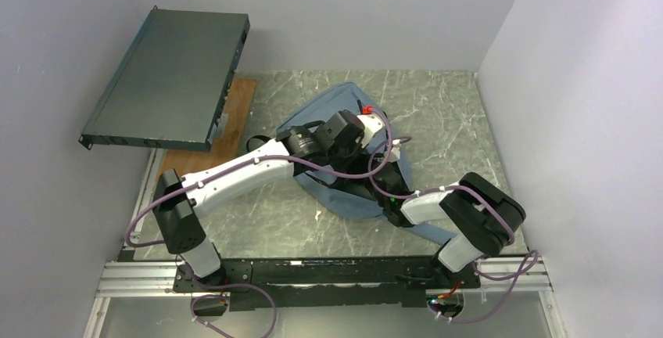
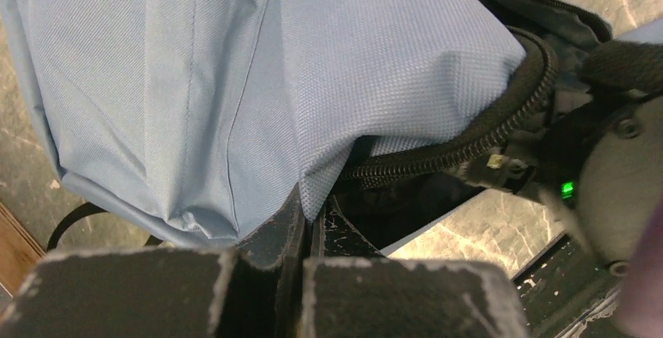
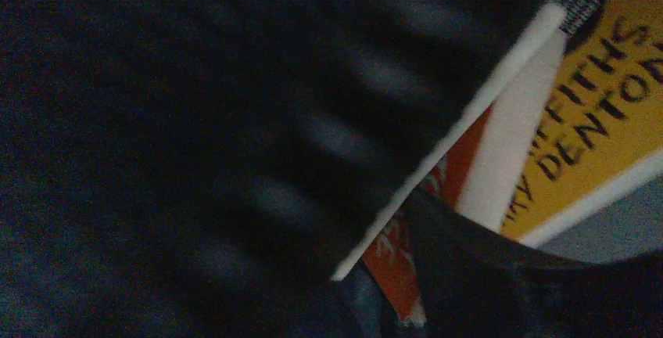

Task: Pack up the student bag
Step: Place the book in the student bag.

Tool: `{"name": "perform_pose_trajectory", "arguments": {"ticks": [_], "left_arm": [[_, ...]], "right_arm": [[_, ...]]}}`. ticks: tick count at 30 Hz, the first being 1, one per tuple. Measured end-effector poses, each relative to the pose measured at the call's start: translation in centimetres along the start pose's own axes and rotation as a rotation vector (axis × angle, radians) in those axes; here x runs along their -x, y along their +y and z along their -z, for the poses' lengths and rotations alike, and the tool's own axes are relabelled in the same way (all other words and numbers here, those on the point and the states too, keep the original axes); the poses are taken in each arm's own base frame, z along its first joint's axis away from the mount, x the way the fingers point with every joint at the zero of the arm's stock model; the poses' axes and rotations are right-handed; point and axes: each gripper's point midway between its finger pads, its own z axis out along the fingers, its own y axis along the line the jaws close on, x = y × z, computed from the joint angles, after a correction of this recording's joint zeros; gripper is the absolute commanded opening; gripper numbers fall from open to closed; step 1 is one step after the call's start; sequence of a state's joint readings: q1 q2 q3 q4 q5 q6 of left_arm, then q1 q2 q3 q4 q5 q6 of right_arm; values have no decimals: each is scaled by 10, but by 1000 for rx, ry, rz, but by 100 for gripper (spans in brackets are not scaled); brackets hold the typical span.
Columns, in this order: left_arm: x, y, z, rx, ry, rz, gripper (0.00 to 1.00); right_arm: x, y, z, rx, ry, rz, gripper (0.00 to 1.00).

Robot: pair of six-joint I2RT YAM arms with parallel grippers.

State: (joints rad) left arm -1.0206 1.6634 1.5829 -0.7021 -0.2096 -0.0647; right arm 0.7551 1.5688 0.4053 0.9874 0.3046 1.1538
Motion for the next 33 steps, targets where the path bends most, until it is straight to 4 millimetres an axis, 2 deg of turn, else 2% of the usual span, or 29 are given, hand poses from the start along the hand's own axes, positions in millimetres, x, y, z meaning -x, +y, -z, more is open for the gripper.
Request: {"name": "perform_pose_trajectory", "arguments": {"ticks": [3,9,14,16,18,19,20,21,25,26,29,33], "left_arm": [[-5,1,3,5,-10,12,0],[-14,2,-2,17,-8,28,0],[-25,3,0,13,-8,34,0],[-34,13,-2,28,6,48,0],[-43,22,-4,38,26,63,0],[-47,25,-4,39,33,69,0],[-51,28,-4,38,40,76,0],[-54,30,-3,34,44,83,0],[-61,38,5,21,45,107,0],[-62,41,6,21,44,116,0],[-63,51,13,19,38,142,0],[-63,57,24,14,33,156,0]], "right_arm": [[-4,-8,15,-25,41,39,98],[-7,-9,63,-42,180,204,99],[-12,-41,112,-139,334,409,97],[-7,-42,130,-139,357,462,90],[6,-31,144,-113,339,500,72],[13,-27,149,-118,324,514,67],[24,-23,153,-140,297,525,66],[36,-17,157,-161,267,533,67],[78,10,156,-237,167,569,88],[86,14,154,-256,149,575,90],[99,11,143,-309,139,588,84],[101,-21,132,-393,185,542,73]]}}
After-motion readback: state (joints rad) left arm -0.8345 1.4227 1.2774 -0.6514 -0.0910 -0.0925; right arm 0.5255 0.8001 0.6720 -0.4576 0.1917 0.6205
